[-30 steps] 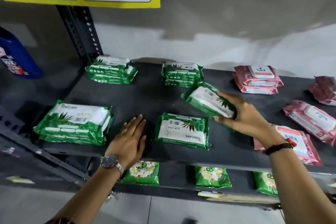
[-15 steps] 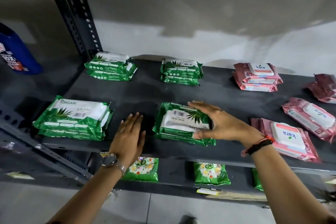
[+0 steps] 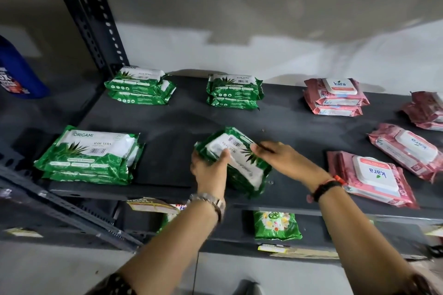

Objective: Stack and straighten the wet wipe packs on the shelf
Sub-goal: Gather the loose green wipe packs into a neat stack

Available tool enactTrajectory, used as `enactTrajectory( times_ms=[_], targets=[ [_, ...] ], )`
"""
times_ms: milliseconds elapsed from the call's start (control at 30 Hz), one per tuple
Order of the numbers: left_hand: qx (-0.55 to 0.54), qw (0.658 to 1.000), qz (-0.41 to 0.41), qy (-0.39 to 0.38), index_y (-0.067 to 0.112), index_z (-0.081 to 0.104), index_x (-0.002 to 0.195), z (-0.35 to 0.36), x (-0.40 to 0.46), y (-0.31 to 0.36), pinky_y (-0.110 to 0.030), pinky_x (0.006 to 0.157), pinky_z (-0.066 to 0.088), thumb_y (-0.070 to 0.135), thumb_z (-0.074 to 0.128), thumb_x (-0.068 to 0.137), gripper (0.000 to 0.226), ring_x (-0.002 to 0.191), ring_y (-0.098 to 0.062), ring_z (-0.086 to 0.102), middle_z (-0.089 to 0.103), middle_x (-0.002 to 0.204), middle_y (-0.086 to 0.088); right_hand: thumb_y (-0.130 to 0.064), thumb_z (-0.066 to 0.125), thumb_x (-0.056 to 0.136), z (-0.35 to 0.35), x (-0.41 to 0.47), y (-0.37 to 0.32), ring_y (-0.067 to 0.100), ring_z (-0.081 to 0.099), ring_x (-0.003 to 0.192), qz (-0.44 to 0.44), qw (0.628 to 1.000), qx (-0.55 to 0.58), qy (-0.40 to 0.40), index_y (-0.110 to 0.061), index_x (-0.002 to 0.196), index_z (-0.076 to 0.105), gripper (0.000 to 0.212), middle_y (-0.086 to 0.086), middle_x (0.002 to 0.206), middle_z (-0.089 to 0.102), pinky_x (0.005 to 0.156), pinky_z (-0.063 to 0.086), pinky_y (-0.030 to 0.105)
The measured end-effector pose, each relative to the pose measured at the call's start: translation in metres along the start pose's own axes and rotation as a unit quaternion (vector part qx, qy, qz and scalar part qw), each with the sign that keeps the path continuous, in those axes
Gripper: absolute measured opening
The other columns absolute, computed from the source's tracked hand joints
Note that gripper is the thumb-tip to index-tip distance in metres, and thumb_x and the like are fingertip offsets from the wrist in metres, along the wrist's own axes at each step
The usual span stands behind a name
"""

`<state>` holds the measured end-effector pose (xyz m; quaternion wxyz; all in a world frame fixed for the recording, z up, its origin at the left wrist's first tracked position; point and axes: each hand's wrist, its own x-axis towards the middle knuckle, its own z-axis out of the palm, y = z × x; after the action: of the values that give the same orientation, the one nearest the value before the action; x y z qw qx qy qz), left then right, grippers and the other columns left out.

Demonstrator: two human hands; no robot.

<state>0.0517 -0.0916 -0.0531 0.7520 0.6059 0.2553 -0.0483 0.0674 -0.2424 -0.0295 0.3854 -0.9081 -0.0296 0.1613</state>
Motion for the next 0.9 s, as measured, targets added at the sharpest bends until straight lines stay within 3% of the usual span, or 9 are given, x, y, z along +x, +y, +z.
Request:
enactTrajectory(
  times_ms=[100, 167, 300, 433, 567, 633, 733, 800, 900],
  targets=[
    [0.097, 0.989, 0.016, -0.114, 0.015, 0.054, 0.103, -0.009, 0.024, 0.017, -0.039, 0.098, 0.043, 0.025, 0.06, 0.081, 0.024, 0.108, -0.027, 0.056, 0.06, 0.121, -0.015, -0.055, 0.037, 0.086, 0.015, -0.012, 0.002, 0.034, 0.064, 0.086, 0.017, 0.999, -0.02, 0.044, -0.007, 0.092, 0.056, 0.052, 0.019, 0.088, 0.067, 0.073, 0.05, 0.038],
    [0.149, 0.979, 0.012, -0.141, 0.009, 0.053, 0.115, -0.014, 0.032, 0.022, -0.037, 0.105, 0.034, 0.038, 0.057, 0.081, 0.044, 0.12, -0.024, 0.047, 0.052, 0.132, -0.01, -0.056, 0.035, 0.086, 0.013, -0.007, 0.003, 0.032, 0.061, 0.086, 0.026, 0.997, -0.024, 0.064, -0.008, 0.09, 0.051, 0.051, 0.015, 0.09, 0.063, 0.069, 0.044, 0.035],
    [0.199, 0.963, 0.004, -0.181, 0.016, 0.036, 0.132, -0.018, 0.022, 0.014, -0.032, 0.107, 0.025, 0.064, 0.054, 0.068, 0.082, 0.132, -0.016, 0.031, 0.038, 0.141, 0.005, -0.051, 0.04, 0.086, -0.003, 0.023, 0.005, 0.019, 0.043, 0.12, -0.006, 0.993, 0.066, 0.094, -0.022, 0.121, 0.044, 0.045, 0.009, 0.126, 0.047, 0.103, 0.032, 0.035],
    [0.223, 0.957, 0.036, -0.181, 0.033, 0.044, 0.079, -0.015, 0.02, 0.003, 0.003, 0.055, 0.037, 0.033, 0.06, 0.081, 0.016, 0.072, 0.015, 0.049, 0.052, 0.082, 0.023, -0.046, 0.041, 0.088, -0.003, 0.04, 0.0, 0.02, 0.028, 0.137, -0.033, 0.995, 0.091, -0.003, -0.029, 0.14, 0.025, 0.057, 0.006, 0.151, 0.029, 0.114, 0.022, 0.036],
    [0.279, 0.927, 0.036, -0.248, 0.014, 0.054, 0.114, -0.018, 0.041, 0.021, -0.024, 0.094, 0.044, 0.031, 0.063, 0.078, 0.041, 0.109, -0.017, 0.056, 0.058, 0.125, -0.008, -0.045, 0.043, 0.088, 0.005, 0.033, 0.004, 0.025, 0.054, 0.111, -0.012, 0.995, 0.065, 0.076, -0.019, 0.127, 0.043, 0.047, 0.013, 0.124, 0.058, 0.092, 0.041, 0.032],
    [0.332, 0.906, 0.058, -0.255, 0.014, 0.055, 0.113, -0.02, 0.048, 0.033, -0.009, 0.08, 0.046, 0.035, 0.061, 0.079, 0.04, 0.1, -0.012, 0.058, 0.056, 0.128, -0.01, -0.052, 0.042, 0.085, 0.011, 0.022, 0.011, 0.029, 0.054, 0.103, 0.019, 0.991, 0.028, 0.131, -0.015, 0.117, 0.046, 0.049, 0.014, 0.114, 0.058, 0.085, 0.043, 0.035],
    [0.352, 0.908, 0.181, -0.135, 0.011, 0.051, 0.12, -0.021, 0.045, 0.038, -0.007, 0.073, 0.043, 0.038, 0.059, 0.08, 0.049, 0.096, -0.015, 0.056, 0.054, 0.129, -0.009, -0.059, 0.04, 0.082, 0.016, 0.009, 0.014, 0.034, 0.045, 0.112, 0.078, 0.986, 0.024, 0.147, -0.018, 0.118, 0.042, 0.054, 0.012, 0.113, 0.046, 0.092, 0.038, 0.041],
    [0.278, 0.935, 0.22, -0.015, 0.012, 0.043, 0.127, -0.024, 0.036, 0.029, -0.021, 0.098, 0.038, 0.037, 0.058, 0.081, 0.055, 0.115, -0.018, 0.047, 0.044, 0.138, -0.009, -0.057, 0.04, 0.082, 0.011, 0.01, 0.011, 0.035, 0.038, 0.123, 0.069, 0.987, 0.016, 0.143, -0.02, 0.128, 0.038, 0.059, 0.012, 0.124, 0.041, 0.102, 0.033, 0.043],
    [0.1, 0.987, 0.118, 0.054, 0.015, 0.028, 0.135, -0.024, 0.016, 0.01, -0.043, 0.111, 0.027, 0.035, 0.059, 0.081, 0.066, 0.132, -0.024, 0.031, 0.027, 0.146, -0.008, -0.051, 0.041, 0.086, 0.001, 0.021, 0.007, 0.029, 0.037, 0.127, 0.029, 0.995, 0.019, 0.098, -0.02, 0.135, 0.032, 0.059, 0.012, 0.136, 0.042, 0.103, 0.031, 0.038]
  ],
)
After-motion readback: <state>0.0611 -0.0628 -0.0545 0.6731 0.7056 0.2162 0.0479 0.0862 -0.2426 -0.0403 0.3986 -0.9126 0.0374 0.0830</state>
